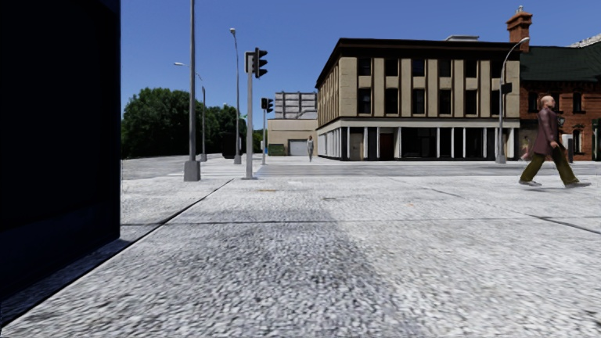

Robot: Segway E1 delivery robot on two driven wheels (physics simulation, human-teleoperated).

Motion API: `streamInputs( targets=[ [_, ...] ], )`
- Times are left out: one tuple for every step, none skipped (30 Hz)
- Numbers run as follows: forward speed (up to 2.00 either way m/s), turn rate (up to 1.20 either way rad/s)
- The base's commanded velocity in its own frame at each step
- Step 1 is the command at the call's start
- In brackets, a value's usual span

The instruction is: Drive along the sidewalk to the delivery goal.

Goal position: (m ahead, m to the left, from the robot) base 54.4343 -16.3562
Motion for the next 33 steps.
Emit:
streamInputs(
  targets=[
    [2.00, 0.00],
    [2.00, 0.00],
    [2.00, 0.00],
    [2.00, 0.00],
    [2.00, 0.00],
    [2.00, 0.00],
    [2.00, 0.00],
    [2.00, 0.00],
    [2.00, 0.00],
    [2.00, 0.00],
    [2.00, 0.00],
    [2.00, 0.00],
    [2.00, 0.00],
    [2.00, 0.00],
    [2.00, 0.00],
    [2.00, 0.00],
    [2.00, 0.00],
    [2.00, 0.00],
    [2.00, 0.00],
    [2.00, 0.00],
    [2.00, 0.00],
    [2.00, 0.00],
    [2.00, 0.00],
    [2.00, 0.00],
    [2.00, 0.00],
    [2.00, 0.00],
    [2.00, 0.00],
    [2.00, 0.00],
    [2.00, 0.00],
    [2.00, 0.00],
    [2.00, 0.00],
    [2.00, 0.00],
    [2.00, 0.00]
  ],
)
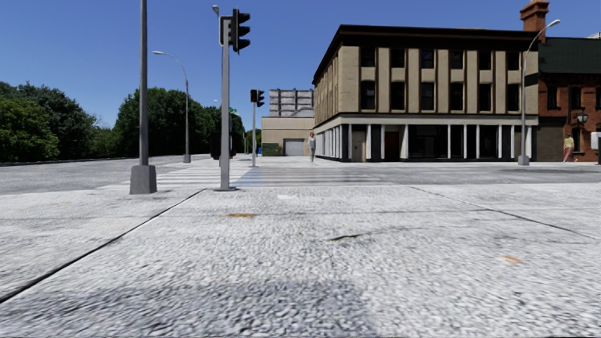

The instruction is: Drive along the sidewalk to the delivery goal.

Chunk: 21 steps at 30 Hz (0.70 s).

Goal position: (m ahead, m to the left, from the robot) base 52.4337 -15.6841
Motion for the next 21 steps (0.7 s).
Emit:
streamInputs(
  targets=[
    [2.00, 0.00],
    [2.00, 0.00],
    [2.00, 0.00],
    [2.00, 0.00],
    [2.00, 0.00],
    [2.00, 0.00],
    [2.00, 0.00],
    [2.00, 0.00],
    [2.00, 0.00],
    [2.00, 0.00],
    [2.00, 0.00],
    [2.00, 0.00],
    [2.00, 0.00],
    [2.00, 0.00],
    [2.00, 0.00],
    [2.00, 0.00],
    [2.00, 0.00],
    [2.00, 0.00],
    [2.00, 0.00],
    [2.00, 0.00],
    [2.00, 0.00]
  ],
)
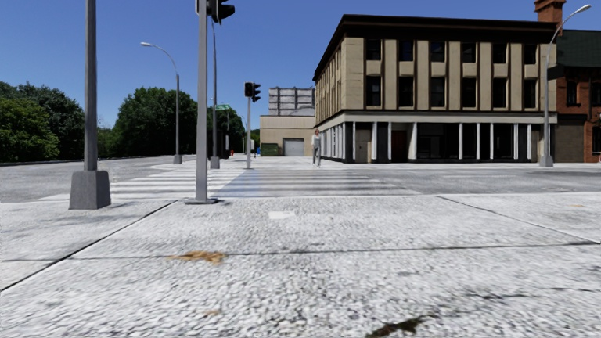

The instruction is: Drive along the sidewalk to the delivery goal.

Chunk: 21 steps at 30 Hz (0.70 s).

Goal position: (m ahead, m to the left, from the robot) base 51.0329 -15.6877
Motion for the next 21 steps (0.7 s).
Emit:
streamInputs(
  targets=[
    [2.00, 0.00],
    [2.00, 0.00],
    [2.00, 0.00],
    [2.00, 0.00],
    [2.00, 0.00],
    [2.00, 0.00],
    [2.00, 0.00],
    [2.00, 0.00],
    [2.00, 0.00],
    [2.00, 0.00],
    [2.00, 0.00],
    [2.00, 0.00],
    [2.00, 0.00],
    [2.00, 0.00],
    [2.00, 0.00],
    [2.00, 0.00],
    [2.00, 0.00],
    [2.00, 0.00],
    [2.00, 0.00],
    [2.00, 0.00],
    [2.00, 0.00]
  ],
)
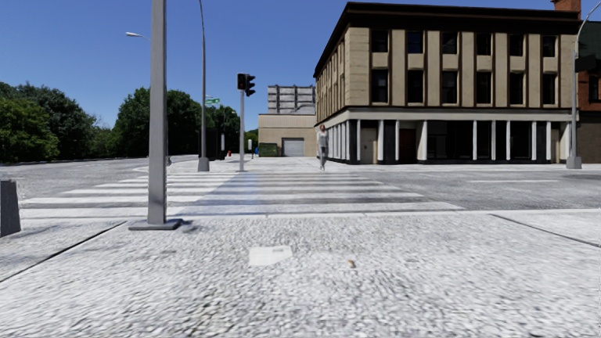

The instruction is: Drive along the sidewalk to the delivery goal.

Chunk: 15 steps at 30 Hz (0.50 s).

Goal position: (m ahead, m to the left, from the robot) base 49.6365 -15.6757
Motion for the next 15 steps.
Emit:
streamInputs(
  targets=[
    [2.00, 0.00],
    [2.00, 0.00],
    [2.00, 0.00],
    [2.00, 0.00],
    [2.00, 0.00],
    [2.00, 0.00],
    [2.00, 0.00],
    [2.00, 0.00],
    [2.00, 0.00],
    [2.00, 0.00],
    [2.00, 0.00],
    [2.00, 0.00],
    [2.00, 0.00],
    [2.00, 0.00],
    [2.00, 0.00]
  ],
)
